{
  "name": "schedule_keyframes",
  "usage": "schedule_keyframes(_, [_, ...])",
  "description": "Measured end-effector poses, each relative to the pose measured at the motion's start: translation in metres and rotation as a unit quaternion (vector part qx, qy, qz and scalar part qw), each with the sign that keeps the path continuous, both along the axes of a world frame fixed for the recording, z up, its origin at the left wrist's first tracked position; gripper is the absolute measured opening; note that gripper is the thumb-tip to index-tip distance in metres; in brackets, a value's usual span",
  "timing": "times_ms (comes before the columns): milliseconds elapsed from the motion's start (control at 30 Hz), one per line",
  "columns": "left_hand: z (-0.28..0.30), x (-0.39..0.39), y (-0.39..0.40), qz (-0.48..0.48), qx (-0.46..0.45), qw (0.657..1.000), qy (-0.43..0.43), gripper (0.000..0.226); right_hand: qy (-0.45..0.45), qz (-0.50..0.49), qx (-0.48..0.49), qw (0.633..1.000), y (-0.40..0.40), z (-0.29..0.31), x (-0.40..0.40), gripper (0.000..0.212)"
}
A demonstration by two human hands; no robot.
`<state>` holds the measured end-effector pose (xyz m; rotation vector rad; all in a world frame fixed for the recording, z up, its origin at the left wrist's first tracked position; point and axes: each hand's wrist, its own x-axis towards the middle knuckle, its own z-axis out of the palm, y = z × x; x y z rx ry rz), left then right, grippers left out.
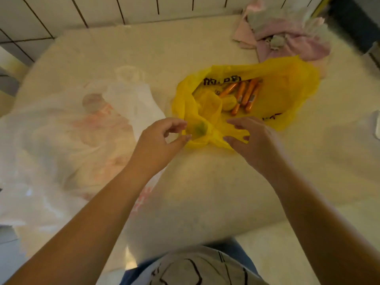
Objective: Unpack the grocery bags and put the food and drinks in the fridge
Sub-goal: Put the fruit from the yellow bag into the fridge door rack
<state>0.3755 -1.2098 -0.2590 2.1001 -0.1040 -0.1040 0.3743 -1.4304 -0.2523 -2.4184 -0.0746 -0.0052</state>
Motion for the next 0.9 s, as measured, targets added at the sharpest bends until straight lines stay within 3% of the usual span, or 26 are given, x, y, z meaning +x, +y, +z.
schedule_keyframes(167, [-0.027, 0.032, -0.038, 0.0, 0.091, 0.996, -0.001, 0.033, 0.062, 0.07, -0.025, 0.995, -0.033, -0.029, 0.049, 0.04])
schedule_keyframes(333, [-0.051, 0.062, -0.052, -0.027, 0.187, 0.981, -0.037, 0.043, 0.14, 0.12, 0.028, 0.982, -0.035, -0.06, 0.079, 0.039])
schedule_keyframes(633, [-0.063, 0.093, -0.059, -0.138, 0.34, 0.93, 0.031, 0.065, 0.217, 0.145, 0.05, 0.964, -0.018, -0.096, 0.092, 0.056])
schedule_keyframes(900, [-0.068, 0.081, -0.044, -0.091, 0.352, 0.931, -0.024, 0.03, 0.179, 0.158, 0.084, 0.968, -0.006, -0.099, 0.081, 0.023])
